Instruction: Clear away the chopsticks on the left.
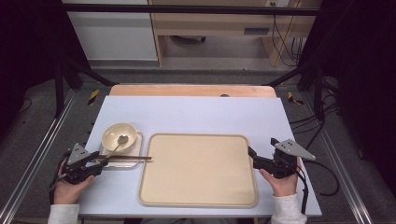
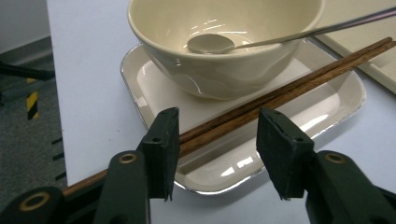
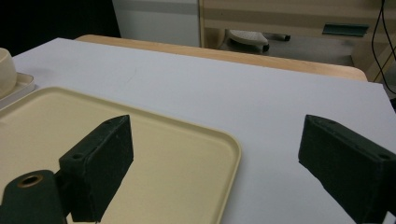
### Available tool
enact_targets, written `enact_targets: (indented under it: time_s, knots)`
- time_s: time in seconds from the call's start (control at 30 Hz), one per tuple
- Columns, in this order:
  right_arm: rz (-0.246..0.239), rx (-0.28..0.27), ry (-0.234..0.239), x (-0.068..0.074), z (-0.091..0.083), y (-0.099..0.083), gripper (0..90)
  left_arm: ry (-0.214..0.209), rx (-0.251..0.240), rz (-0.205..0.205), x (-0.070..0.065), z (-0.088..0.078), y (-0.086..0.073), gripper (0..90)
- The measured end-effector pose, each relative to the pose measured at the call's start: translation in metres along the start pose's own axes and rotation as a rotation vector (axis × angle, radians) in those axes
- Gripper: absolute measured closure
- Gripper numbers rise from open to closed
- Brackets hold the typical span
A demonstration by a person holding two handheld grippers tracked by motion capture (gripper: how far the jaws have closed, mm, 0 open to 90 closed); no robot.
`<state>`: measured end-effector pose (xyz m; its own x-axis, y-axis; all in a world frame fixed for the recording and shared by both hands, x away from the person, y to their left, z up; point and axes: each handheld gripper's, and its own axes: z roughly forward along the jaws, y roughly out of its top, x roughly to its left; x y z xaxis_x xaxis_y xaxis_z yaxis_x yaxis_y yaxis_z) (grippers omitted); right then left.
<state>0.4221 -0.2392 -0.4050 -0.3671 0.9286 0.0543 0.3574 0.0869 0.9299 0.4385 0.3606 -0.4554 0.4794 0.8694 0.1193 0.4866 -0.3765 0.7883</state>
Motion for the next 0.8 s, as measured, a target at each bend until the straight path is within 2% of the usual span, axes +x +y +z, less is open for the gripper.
enact_targets:
  time_s: [0.27,0.57,0.8]
  knots:
    - [-0.009,0.004,-0.001,0.0,0.002,-0.001,10.7,-0.014,0.01,0.011,0.003,0.006,0.001,60.8]
    - [-0.009,0.008,-0.002,0.0,0.001,-0.001,10.9,-0.034,0.017,0.035,0.003,0.012,0.001,60.1]
    - [-0.009,0.015,-0.009,0.0,0.003,-0.002,10.9,-0.039,0.016,0.033,0.004,0.013,0.001,59.6]
